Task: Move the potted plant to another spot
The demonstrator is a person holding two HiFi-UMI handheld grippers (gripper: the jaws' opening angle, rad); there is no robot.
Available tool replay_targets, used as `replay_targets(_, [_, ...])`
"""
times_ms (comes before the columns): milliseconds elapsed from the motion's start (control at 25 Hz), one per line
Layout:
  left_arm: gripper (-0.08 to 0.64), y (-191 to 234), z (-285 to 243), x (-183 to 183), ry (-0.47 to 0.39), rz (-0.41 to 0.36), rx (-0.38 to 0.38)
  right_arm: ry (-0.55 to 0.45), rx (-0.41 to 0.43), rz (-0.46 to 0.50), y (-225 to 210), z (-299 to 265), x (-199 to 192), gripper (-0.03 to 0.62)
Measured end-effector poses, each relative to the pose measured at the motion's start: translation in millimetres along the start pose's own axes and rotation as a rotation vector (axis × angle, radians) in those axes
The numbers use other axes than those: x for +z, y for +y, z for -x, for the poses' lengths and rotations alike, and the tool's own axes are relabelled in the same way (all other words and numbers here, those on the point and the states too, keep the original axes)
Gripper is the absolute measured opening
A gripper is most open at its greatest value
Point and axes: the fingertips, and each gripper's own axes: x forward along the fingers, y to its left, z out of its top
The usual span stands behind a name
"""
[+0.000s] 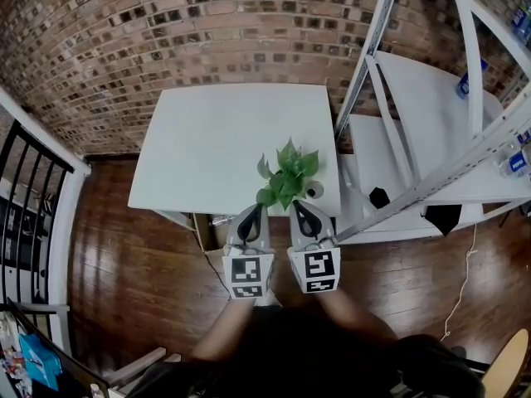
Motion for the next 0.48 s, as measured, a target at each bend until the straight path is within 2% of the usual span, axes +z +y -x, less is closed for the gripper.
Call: replay_targets(480, [0.014, 2.7, -2.3, 4.5, -0.02, -0.015, 0.001, -0.003, -0.015, -0.002, -4.4, -2.7, 0.4, 0.002])
